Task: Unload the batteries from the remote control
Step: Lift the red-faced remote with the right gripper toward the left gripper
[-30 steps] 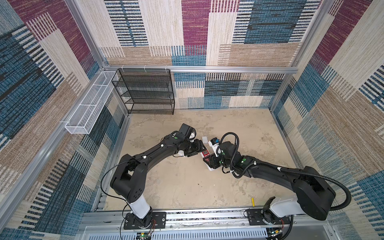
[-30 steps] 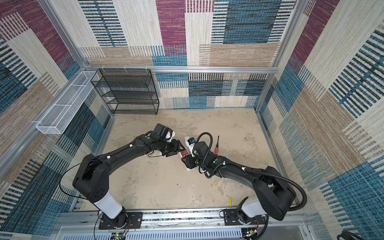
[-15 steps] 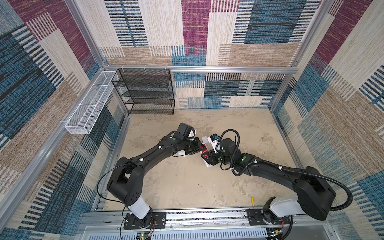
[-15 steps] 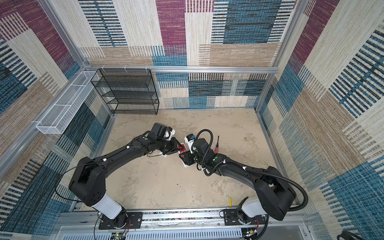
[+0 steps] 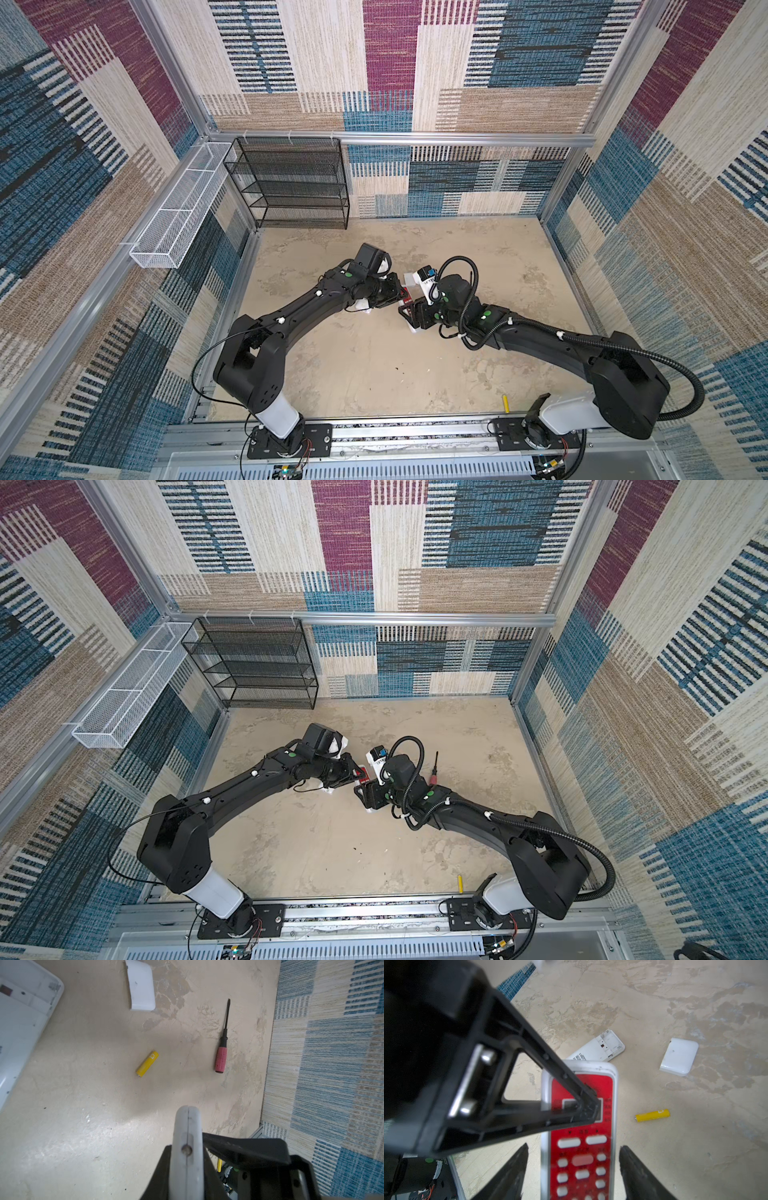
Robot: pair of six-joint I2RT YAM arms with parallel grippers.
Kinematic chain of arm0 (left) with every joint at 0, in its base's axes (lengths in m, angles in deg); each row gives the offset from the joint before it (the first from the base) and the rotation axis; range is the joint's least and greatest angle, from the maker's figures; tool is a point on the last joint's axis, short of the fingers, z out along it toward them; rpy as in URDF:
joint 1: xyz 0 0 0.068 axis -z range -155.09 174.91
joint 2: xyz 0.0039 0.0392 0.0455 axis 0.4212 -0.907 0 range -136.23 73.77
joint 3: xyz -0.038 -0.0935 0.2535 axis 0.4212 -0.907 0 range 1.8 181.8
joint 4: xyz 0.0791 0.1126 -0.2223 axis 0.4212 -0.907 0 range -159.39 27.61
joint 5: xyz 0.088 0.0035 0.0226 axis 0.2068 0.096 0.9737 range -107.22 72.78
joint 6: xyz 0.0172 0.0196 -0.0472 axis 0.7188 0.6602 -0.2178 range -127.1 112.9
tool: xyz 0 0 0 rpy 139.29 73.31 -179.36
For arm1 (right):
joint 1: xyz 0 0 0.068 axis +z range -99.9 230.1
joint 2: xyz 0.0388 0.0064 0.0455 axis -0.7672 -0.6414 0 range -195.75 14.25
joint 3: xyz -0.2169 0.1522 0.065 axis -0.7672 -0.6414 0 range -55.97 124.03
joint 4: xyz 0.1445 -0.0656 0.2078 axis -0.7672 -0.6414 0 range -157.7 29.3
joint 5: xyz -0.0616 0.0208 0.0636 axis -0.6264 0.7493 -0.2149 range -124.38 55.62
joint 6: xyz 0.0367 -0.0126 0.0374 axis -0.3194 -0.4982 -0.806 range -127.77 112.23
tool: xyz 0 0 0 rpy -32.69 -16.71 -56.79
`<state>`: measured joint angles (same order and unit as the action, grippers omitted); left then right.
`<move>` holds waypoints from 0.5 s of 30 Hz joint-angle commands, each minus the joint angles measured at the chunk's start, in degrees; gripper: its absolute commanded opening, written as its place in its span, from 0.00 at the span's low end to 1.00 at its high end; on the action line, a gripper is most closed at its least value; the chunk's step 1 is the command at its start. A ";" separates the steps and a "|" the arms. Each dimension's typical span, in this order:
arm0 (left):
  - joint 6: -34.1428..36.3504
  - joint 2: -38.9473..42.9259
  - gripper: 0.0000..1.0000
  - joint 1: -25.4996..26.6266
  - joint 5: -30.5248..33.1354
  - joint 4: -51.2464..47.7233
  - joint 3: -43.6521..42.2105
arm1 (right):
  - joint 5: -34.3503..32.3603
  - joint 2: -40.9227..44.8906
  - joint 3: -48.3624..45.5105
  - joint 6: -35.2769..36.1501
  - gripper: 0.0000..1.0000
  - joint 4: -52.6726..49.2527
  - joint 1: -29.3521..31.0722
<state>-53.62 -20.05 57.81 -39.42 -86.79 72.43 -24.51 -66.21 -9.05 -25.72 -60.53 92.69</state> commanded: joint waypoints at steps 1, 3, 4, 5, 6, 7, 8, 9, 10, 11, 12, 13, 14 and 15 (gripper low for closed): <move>-0.92 0.56 0.00 -0.12 5.93 -5.37 1.88 | -4.08 1.68 0.62 2.28 0.75 0.19 0.41; -1.71 0.73 0.00 -0.12 8.30 -7.29 2.77 | -7.48 2.60 0.63 3.46 0.75 -1.25 1.24; -2.34 0.73 0.00 -0.12 9.89 -8.42 3.22 | -9.63 3.13 0.55 4.07 0.74 -2.04 2.08; -2.90 0.67 0.00 -0.12 10.95 -9.37 3.73 | -11.53 3.43 0.47 4.66 0.74 -2.69 2.88; -3.49 0.64 0.00 -0.12 11.82 -10.14 4.18 | -13.89 3.70 0.37 5.07 0.72 -3.35 3.93; -4.03 0.63 0.00 -0.12 12.43 -10.58 4.62 | -16.03 3.80 0.24 5.44 0.69 -3.82 5.13; -4.54 0.48 0.00 -0.12 12.80 -10.95 4.97 | -17.87 3.90 0.04 5.77 0.66 -3.96 6.15; -4.97 0.32 0.00 -0.06 13.13 -11.10 5.36 | -20.42 3.80 -0.11 5.98 0.64 -3.99 7.80; -5.31 0.14 0.00 -0.03 13.14 -11.17 5.73 | -22.36 3.60 -0.22 6.30 0.61 -3.72 9.22; -5.63 -0.06 0.00 -0.03 13.22 -11.19 5.90 | -23.97 3.34 -0.25 6.61 0.59 -3.35 10.54; -5.95 -0.28 0.00 -0.03 13.23 -11.18 6.24 | -26.35 2.87 -0.25 6.82 0.58 -2.92 12.12; -6.11 -0.53 0.00 -0.03 13.23 -11.37 6.59 | -28.38 2.30 -0.09 7.14 0.57 -2.35 13.58; -6.21 -0.58 0.00 0.04 13.32 -11.50 6.95 | -30.37 1.52 0.16 7.23 0.55 -2.05 14.86; -6.22 -0.67 0.00 0.08 13.27 -11.71 7.13 | -32.00 0.70 0.45 7.68 0.55 -1.57 16.04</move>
<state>-58.08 -20.56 57.81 -27.61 -97.13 78.66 -48.07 -64.33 -9.11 -19.67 -63.51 106.72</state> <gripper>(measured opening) 0.211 0.544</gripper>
